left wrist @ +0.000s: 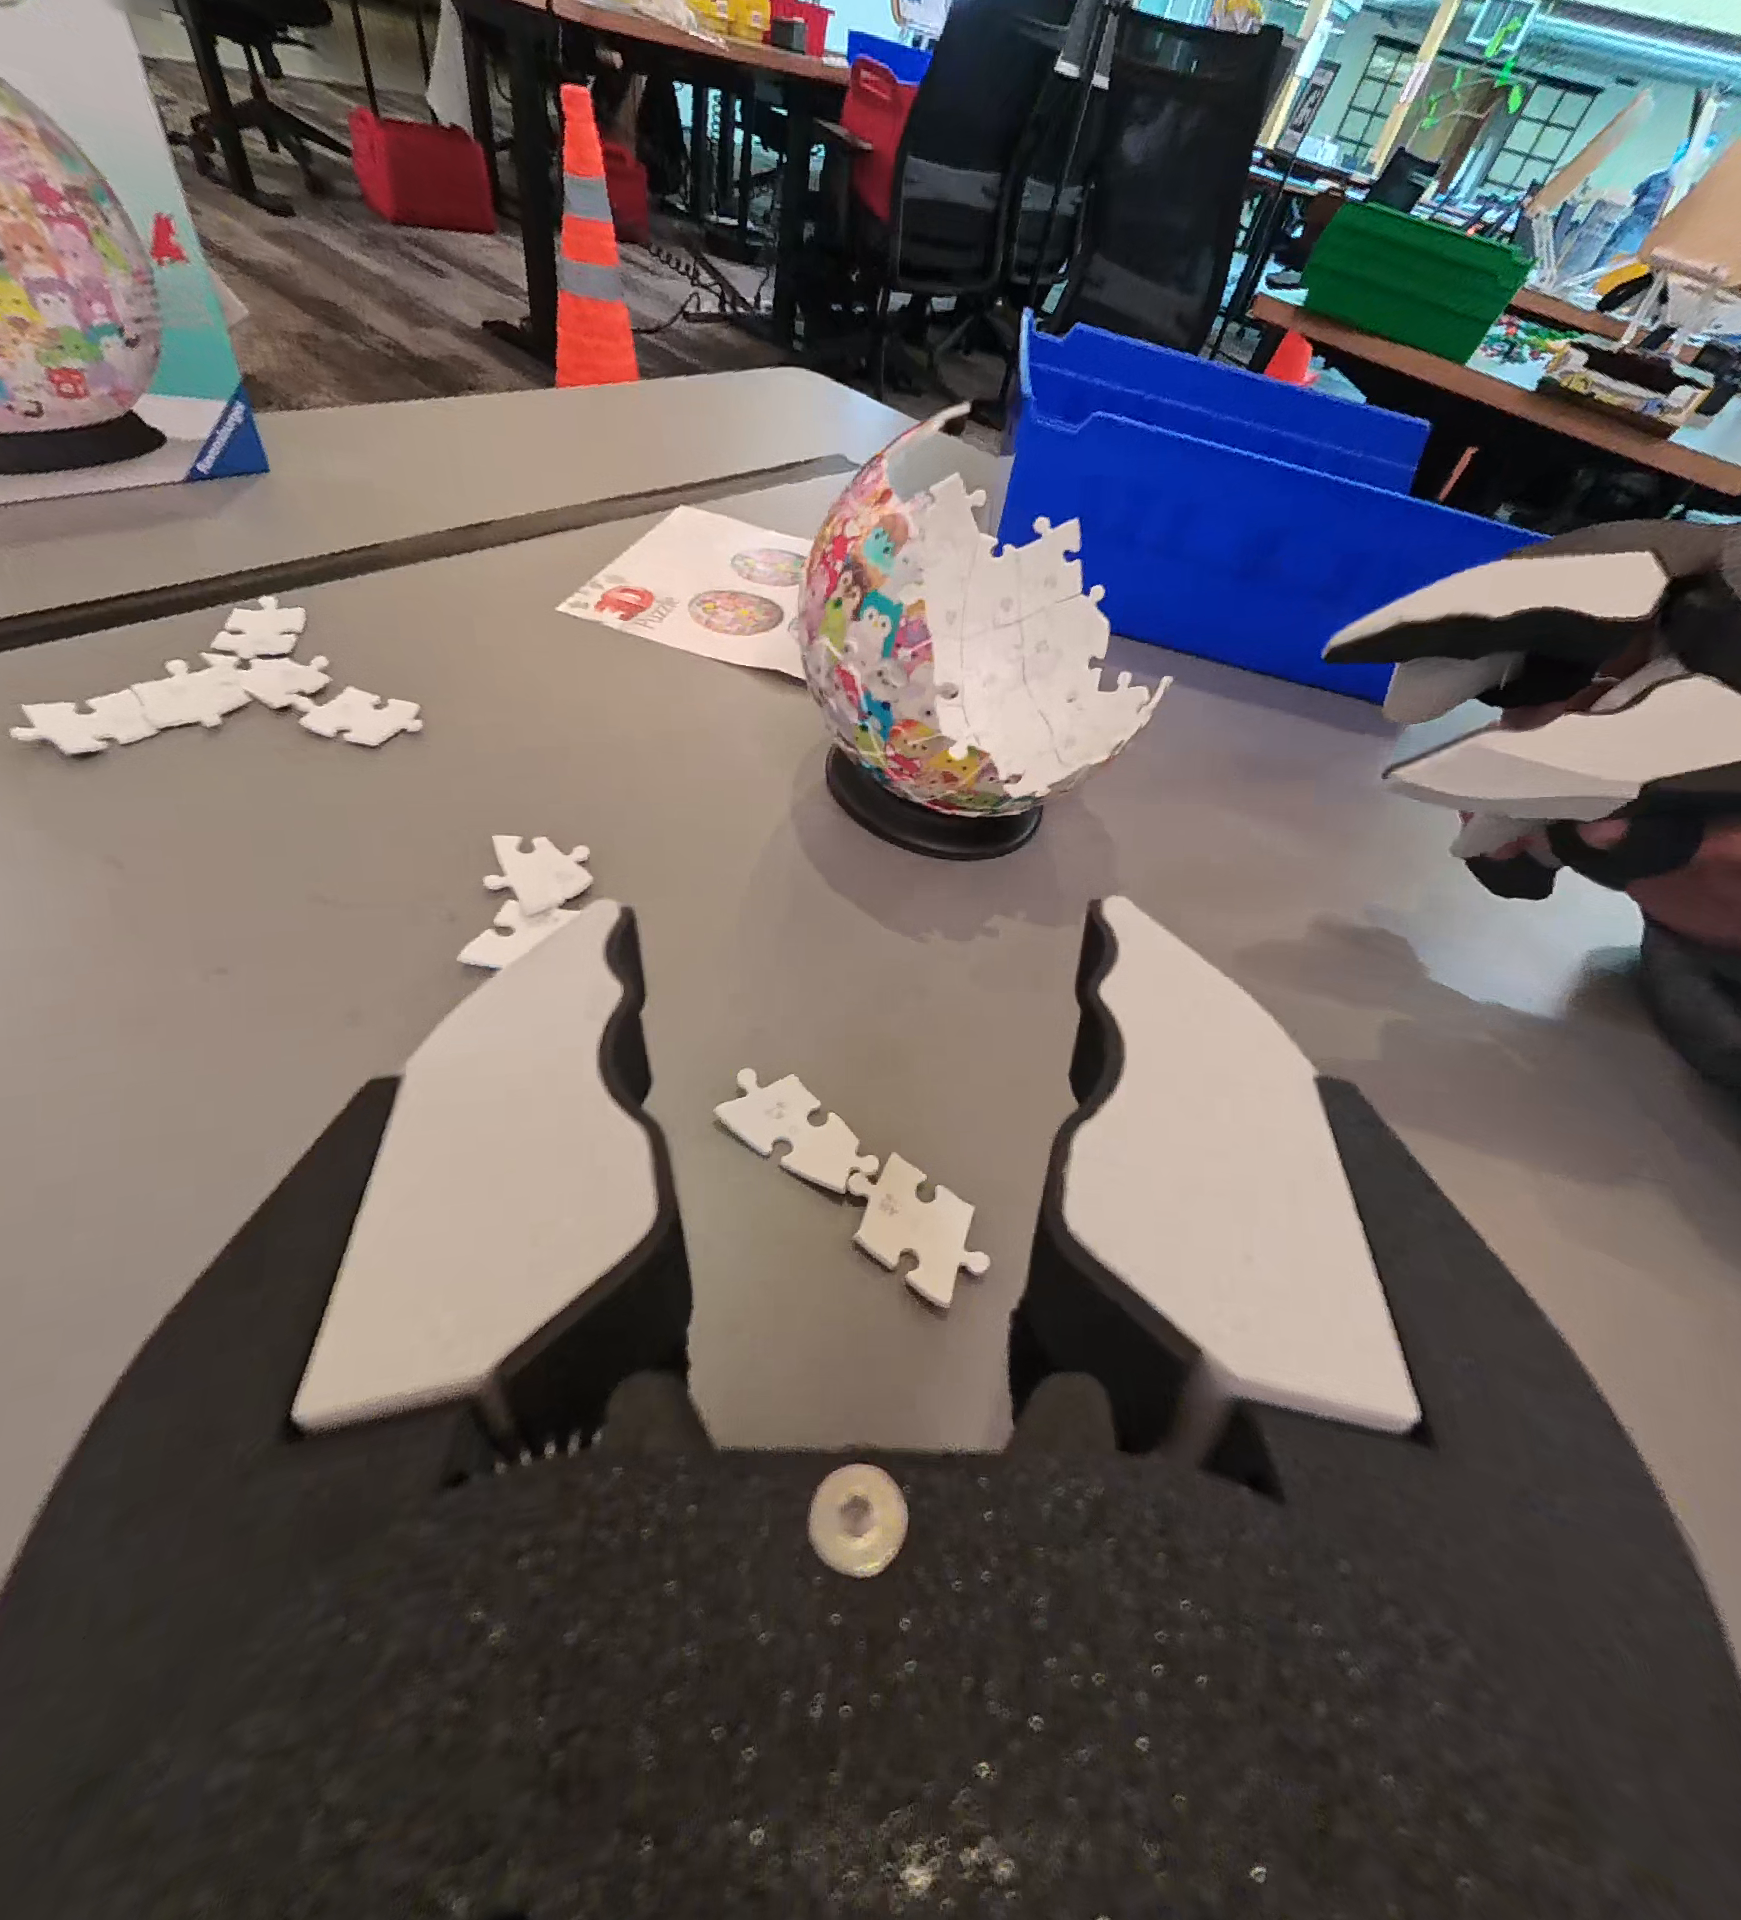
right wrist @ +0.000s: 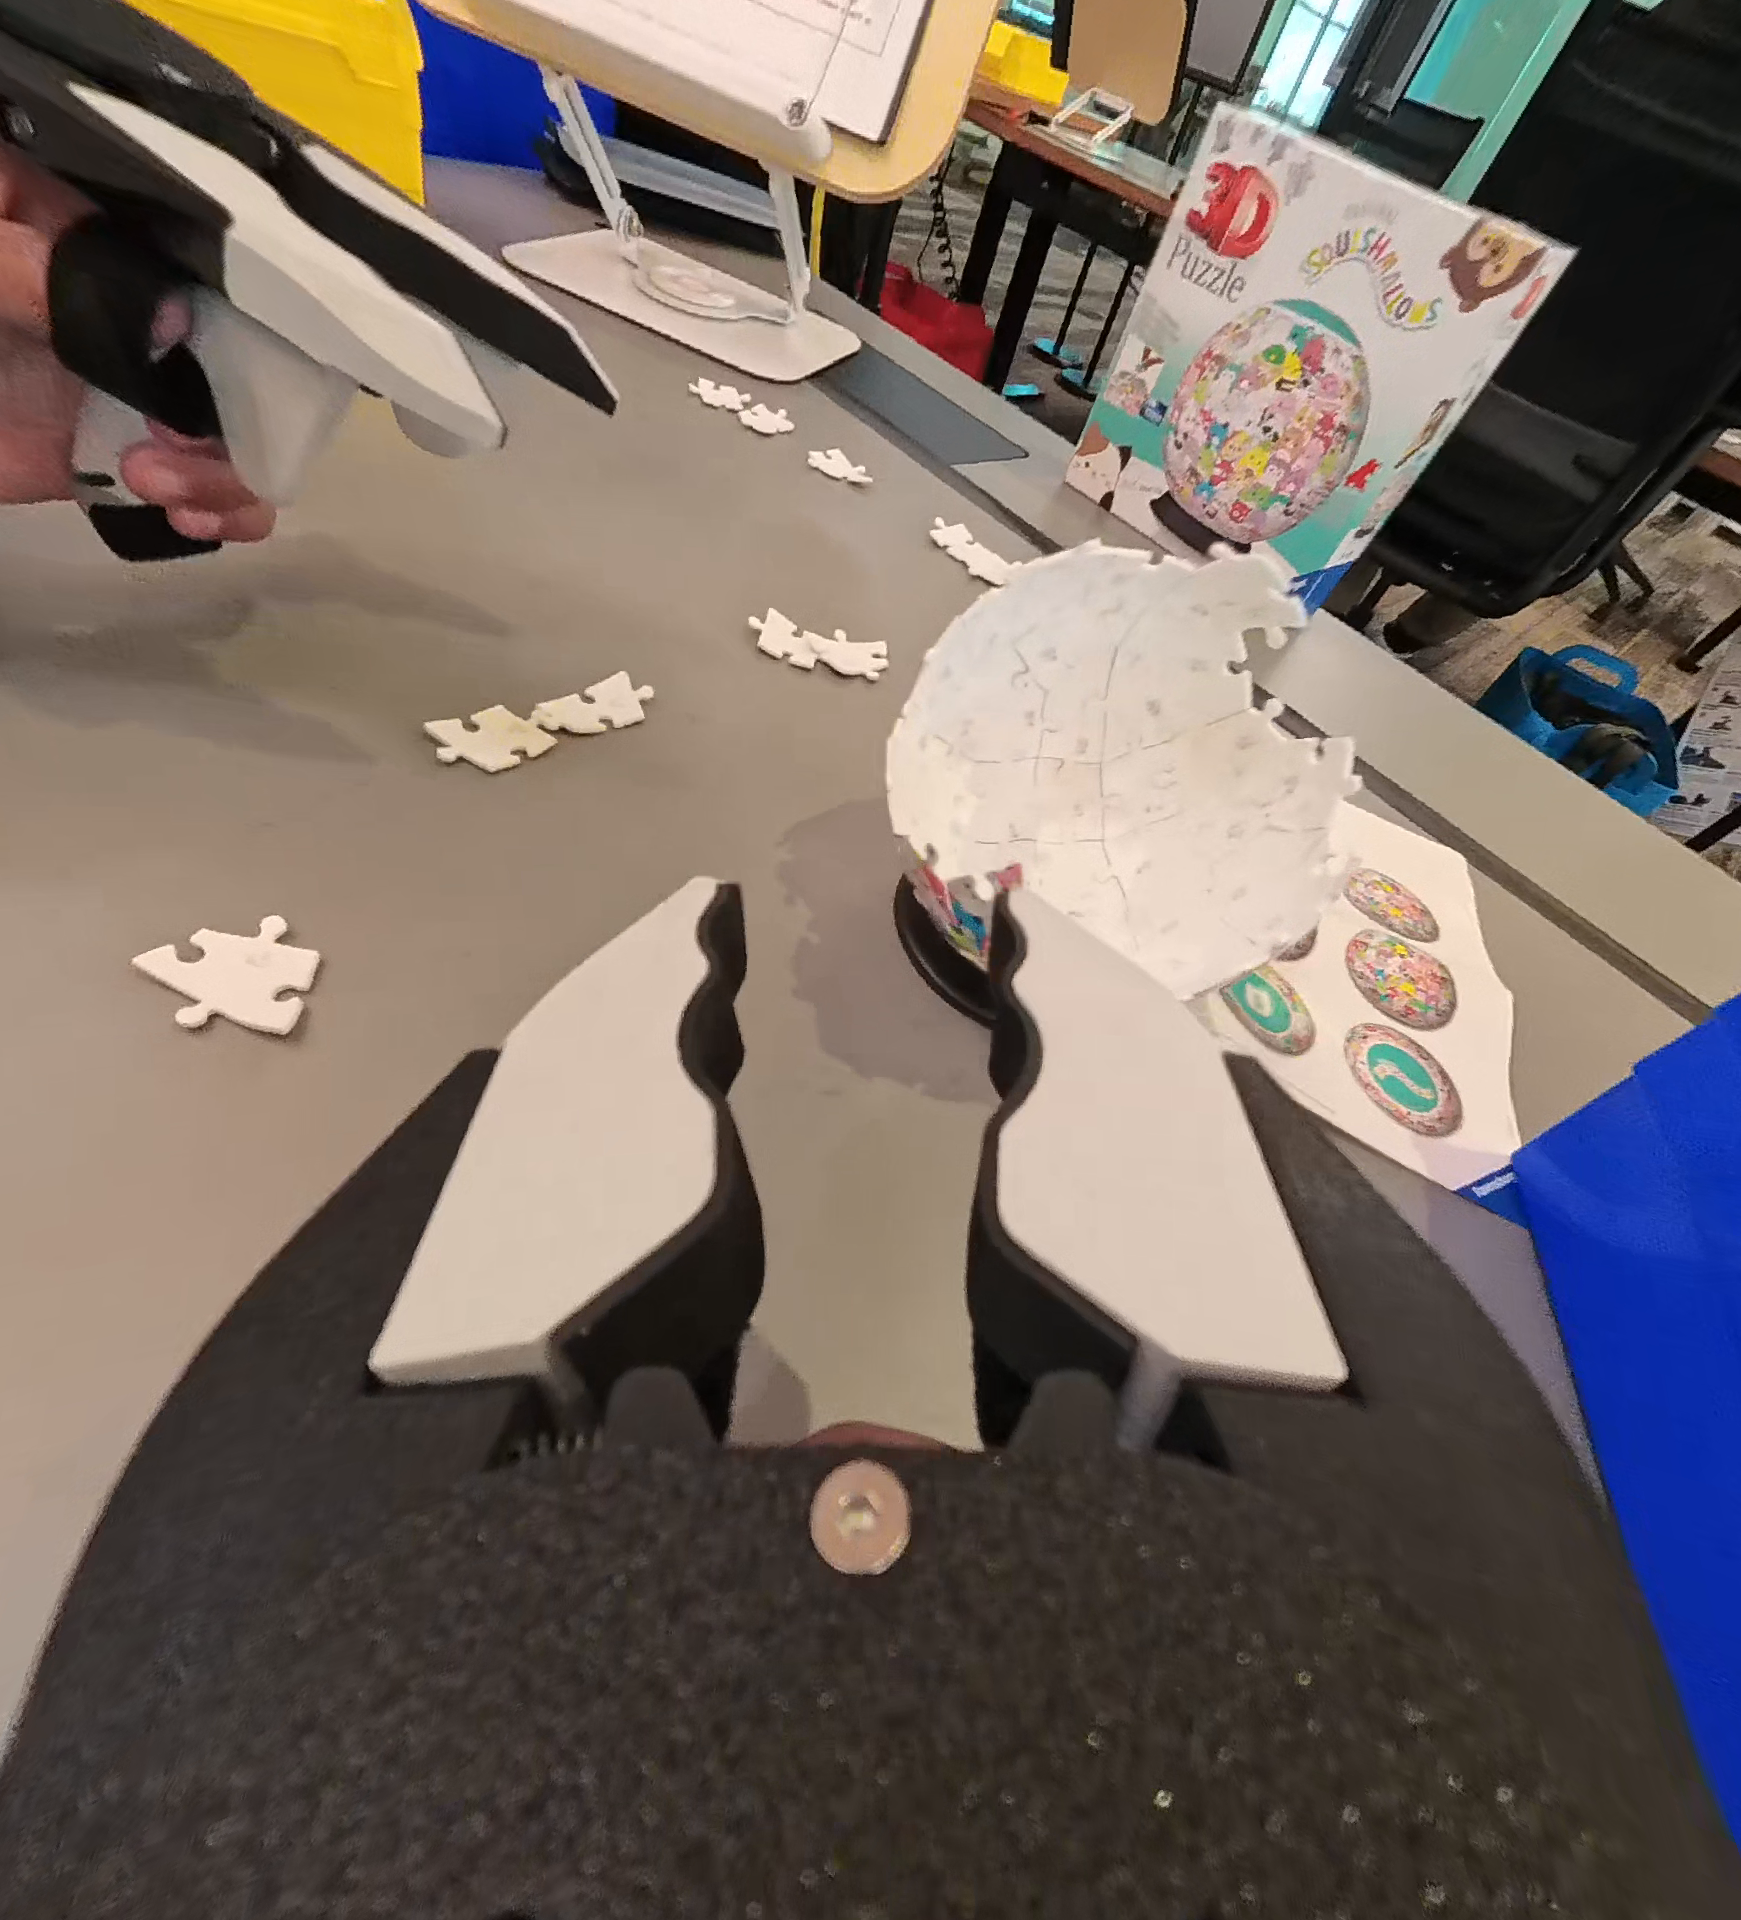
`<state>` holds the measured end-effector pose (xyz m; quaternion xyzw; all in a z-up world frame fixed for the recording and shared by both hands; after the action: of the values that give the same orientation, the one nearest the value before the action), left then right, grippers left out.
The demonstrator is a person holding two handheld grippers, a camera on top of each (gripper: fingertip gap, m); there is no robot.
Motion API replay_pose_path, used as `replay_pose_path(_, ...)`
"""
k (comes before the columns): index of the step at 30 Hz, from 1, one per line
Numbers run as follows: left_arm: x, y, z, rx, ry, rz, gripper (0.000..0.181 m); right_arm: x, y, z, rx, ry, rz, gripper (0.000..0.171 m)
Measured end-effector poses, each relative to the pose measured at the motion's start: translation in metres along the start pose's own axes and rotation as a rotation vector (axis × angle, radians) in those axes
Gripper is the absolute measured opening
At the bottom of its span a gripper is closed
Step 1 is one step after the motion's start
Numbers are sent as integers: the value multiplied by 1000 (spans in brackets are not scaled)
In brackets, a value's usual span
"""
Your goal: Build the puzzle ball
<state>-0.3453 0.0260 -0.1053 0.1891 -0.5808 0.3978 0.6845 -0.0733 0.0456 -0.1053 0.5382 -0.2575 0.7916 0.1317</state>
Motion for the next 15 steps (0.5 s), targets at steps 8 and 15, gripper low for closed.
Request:
replay_pose_path(8, 1, -5, 0, -4, 12, -26, 78, -4, 8, -5, 24, 39, 55, 45)
replay_pose_path(15, 0, -11, -3, -6, 24, -58, 79, -3, 7, -4, 37, 34, 26, 45)
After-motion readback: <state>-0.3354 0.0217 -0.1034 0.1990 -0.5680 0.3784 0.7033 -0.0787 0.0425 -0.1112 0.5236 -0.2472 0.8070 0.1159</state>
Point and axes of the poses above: each gripper's, where its closed fingertips meet, z back along the fingers, x out of its top, y = z × x across the jaws, the point moved 7 cm from there along z, back along the fingers, and after that the axes turned 3 degrees about -x, right-handed, at the moved point
